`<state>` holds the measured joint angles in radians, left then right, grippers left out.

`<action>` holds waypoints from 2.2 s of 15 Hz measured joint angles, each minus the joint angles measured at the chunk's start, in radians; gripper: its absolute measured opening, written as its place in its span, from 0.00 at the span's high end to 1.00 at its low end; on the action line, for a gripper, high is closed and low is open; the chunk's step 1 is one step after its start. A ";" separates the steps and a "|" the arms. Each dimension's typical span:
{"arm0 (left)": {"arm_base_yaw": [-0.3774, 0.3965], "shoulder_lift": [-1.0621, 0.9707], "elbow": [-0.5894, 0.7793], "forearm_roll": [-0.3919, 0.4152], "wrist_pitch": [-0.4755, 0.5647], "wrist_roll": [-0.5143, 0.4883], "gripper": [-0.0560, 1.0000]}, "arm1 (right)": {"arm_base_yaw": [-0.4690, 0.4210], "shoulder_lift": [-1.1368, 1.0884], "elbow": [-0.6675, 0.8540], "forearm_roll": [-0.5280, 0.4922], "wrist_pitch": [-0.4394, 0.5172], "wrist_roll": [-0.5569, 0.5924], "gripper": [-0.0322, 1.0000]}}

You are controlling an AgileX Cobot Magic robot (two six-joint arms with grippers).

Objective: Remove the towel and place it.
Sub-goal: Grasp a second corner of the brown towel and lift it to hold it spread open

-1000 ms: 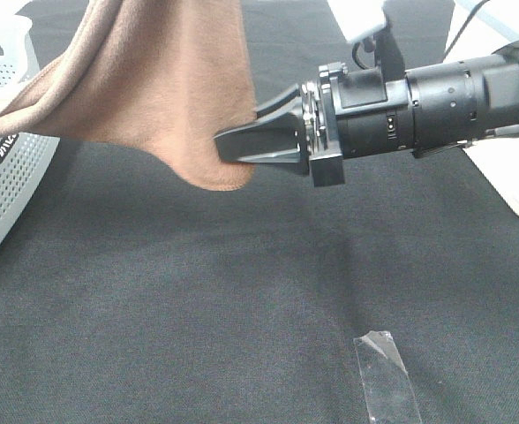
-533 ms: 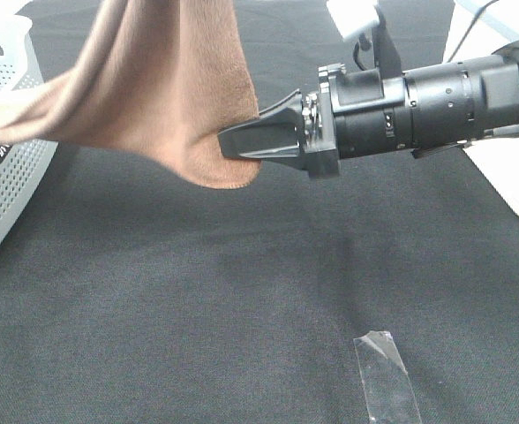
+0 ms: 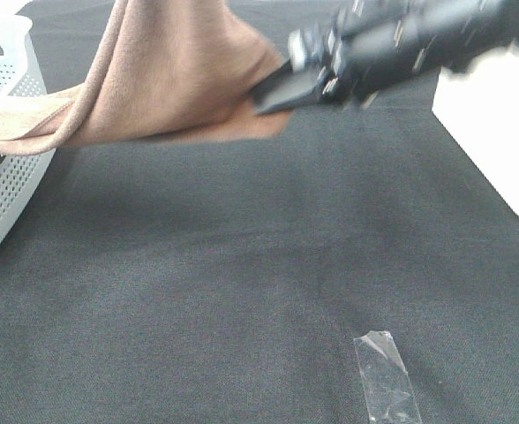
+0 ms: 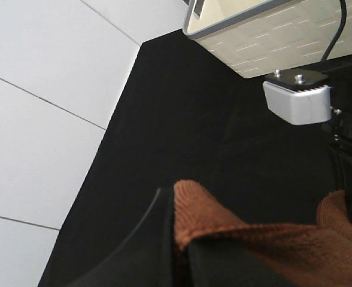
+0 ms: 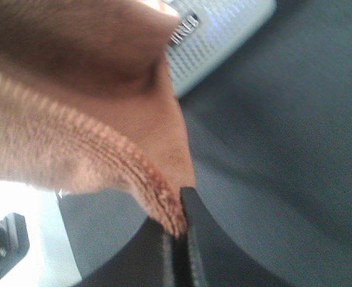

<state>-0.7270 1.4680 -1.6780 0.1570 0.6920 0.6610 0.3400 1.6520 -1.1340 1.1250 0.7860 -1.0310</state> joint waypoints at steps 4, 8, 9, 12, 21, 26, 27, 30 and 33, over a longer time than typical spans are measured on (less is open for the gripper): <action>0.000 0.017 0.000 0.229 -0.046 -0.245 0.95 | 0.000 -0.014 -0.292 -0.503 0.176 0.404 0.97; 0.058 0.070 0.000 0.407 -0.240 -0.397 0.95 | 0.000 0.018 -0.684 -0.857 0.262 0.576 0.97; 0.098 0.073 0.000 0.410 -0.305 -0.441 0.95 | 0.000 0.043 -0.787 -0.921 0.269 0.582 0.97; 0.233 0.089 0.000 0.411 -0.507 -0.567 0.95 | 0.000 0.131 -1.014 -1.044 0.237 0.597 0.97; 0.442 0.233 -0.041 0.411 -0.984 -0.621 0.95 | 0.000 0.300 -1.208 -1.094 -0.248 0.572 0.97; 0.462 0.496 -0.391 0.403 -0.949 -0.621 0.95 | 0.000 0.372 -1.211 -1.125 -0.494 0.572 0.97; 0.462 0.549 -0.455 0.403 -0.943 -0.621 0.95 | -0.003 0.389 -1.211 -1.125 -0.537 0.572 0.97; 0.462 0.692 -0.630 0.403 -0.928 -0.621 0.95 | -0.044 0.446 -1.212 -1.102 -0.656 0.574 0.97; 0.462 0.835 -0.814 0.402 -0.956 -0.621 0.95 | -0.063 0.493 -1.212 -1.089 -0.769 0.575 0.97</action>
<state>-0.2650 2.3030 -2.4920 0.5590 -0.2640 0.0400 0.2770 2.1450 -2.3460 0.0360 0.0170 -0.4560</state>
